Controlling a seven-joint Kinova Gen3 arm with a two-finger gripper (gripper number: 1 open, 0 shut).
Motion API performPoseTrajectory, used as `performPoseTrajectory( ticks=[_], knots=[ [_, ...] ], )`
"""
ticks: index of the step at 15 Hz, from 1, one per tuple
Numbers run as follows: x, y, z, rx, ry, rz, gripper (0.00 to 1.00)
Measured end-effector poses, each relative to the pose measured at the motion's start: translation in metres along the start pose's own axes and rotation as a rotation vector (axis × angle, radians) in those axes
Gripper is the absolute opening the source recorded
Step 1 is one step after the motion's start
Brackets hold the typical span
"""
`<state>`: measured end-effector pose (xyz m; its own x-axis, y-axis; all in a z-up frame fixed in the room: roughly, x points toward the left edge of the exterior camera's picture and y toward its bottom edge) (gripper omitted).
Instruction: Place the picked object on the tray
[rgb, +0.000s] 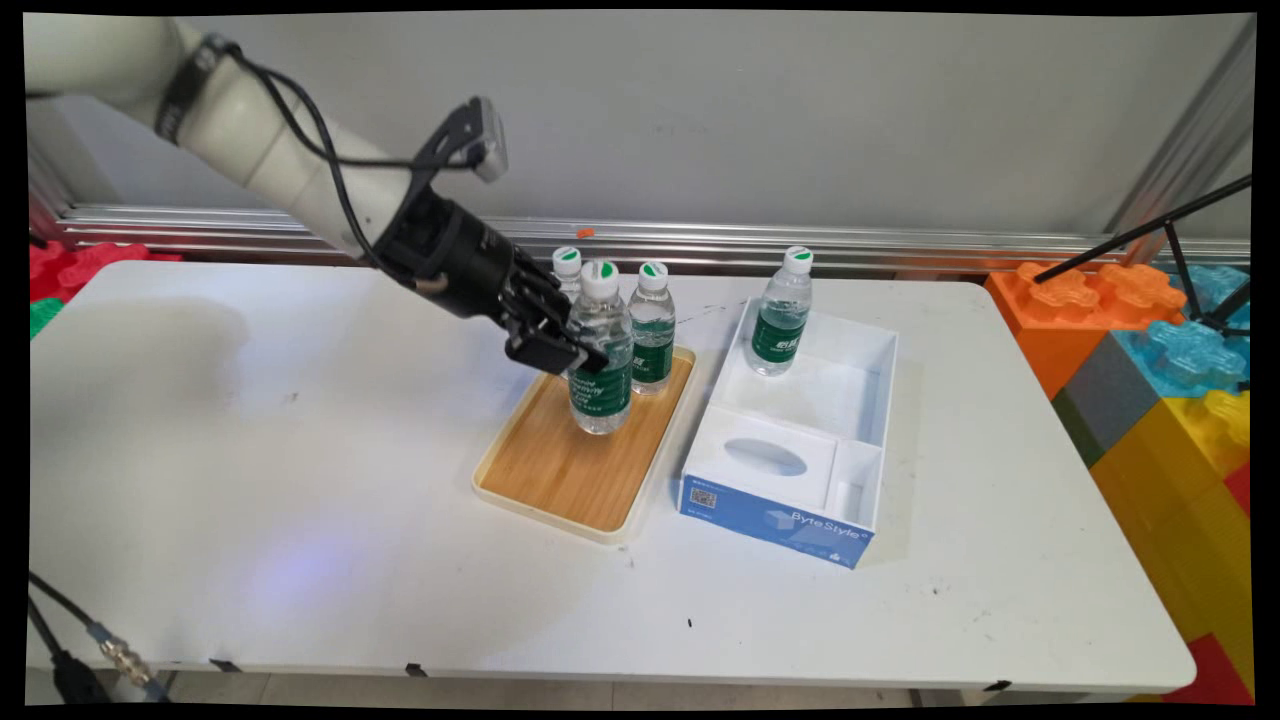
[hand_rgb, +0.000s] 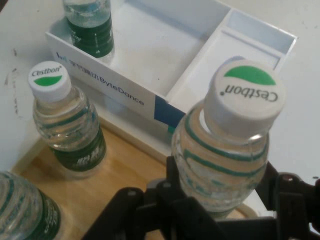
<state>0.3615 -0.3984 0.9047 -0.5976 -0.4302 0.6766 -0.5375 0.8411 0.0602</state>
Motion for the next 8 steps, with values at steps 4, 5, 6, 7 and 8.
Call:
performPoseTrajectory(
  ticks=[4,5,6,7,8],
  knots=[
    [-0.024,-0.011,0.024,-0.016,0.018,0.048,0.0],
    [-0.029,-0.015,0.029,-0.017,0.021,0.061,0.0],
    [-0.034,-0.018,0.035,-0.017,0.024,0.075,0.0],
    [-0.038,-0.021,0.039,-0.017,0.026,0.085,0.0],
    [-0.042,-0.025,0.043,-0.016,0.028,0.096,0.0]
  ],
)
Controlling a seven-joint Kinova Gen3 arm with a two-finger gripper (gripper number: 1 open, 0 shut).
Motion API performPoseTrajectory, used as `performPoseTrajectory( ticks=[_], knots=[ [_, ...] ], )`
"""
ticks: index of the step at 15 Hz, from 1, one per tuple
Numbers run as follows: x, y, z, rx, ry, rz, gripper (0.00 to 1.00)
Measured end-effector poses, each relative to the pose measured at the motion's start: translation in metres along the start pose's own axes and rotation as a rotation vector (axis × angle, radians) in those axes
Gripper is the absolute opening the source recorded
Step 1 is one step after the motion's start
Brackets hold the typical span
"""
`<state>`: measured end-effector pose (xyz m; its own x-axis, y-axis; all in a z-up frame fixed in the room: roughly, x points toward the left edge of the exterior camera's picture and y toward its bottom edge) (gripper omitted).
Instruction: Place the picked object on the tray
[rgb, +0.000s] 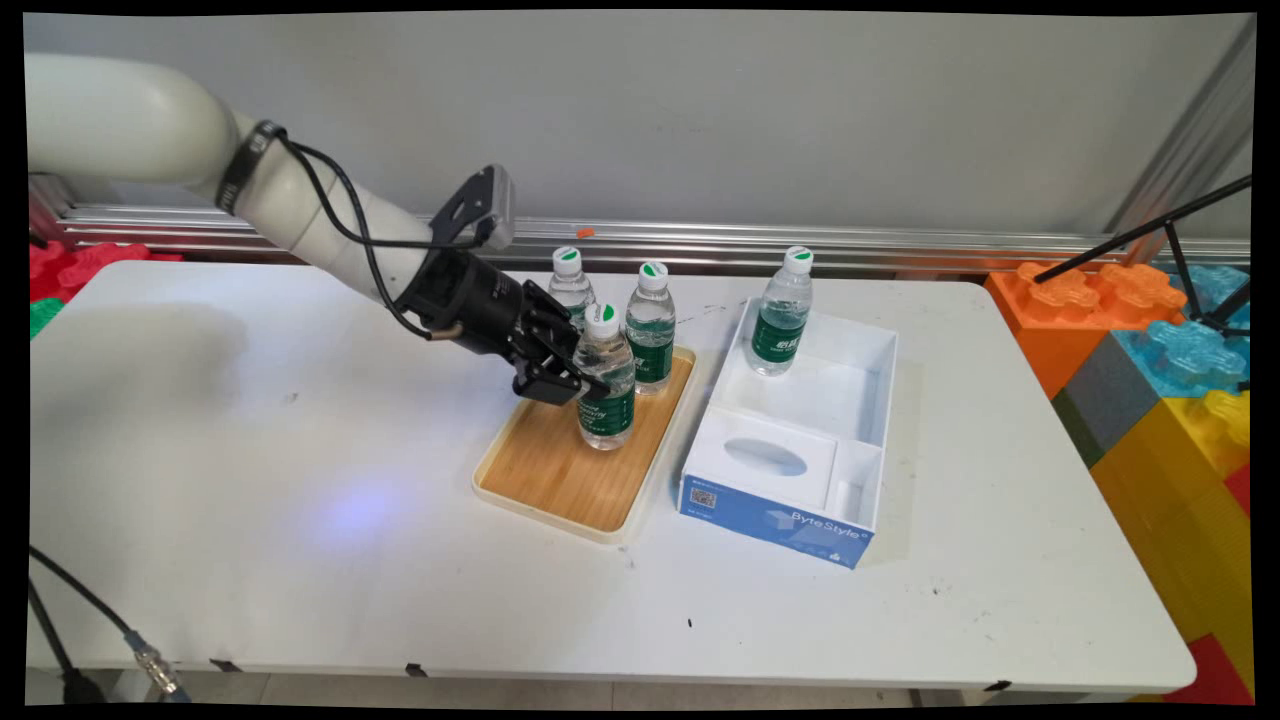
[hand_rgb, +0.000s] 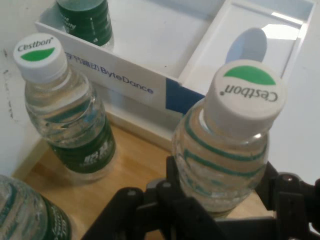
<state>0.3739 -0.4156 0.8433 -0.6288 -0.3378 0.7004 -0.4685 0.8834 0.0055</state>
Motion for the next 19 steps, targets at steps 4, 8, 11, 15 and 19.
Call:
performPoseTrajectory(
  ticks=[4,8,11,15,19],
  knots=[
    [-0.012,-0.007,0.012,-0.003,0.003,0.016,0.0],
    [-0.022,-0.011,0.021,-0.013,-0.002,0.008,0.0],
    [-0.028,-0.015,0.027,-0.02,-0.004,0.005,0.0],
    [-0.034,-0.017,0.035,-0.028,-0.006,0.009,1.0],
    [-0.036,-0.018,0.039,-0.034,-0.01,0.015,1.0]
  ],
)
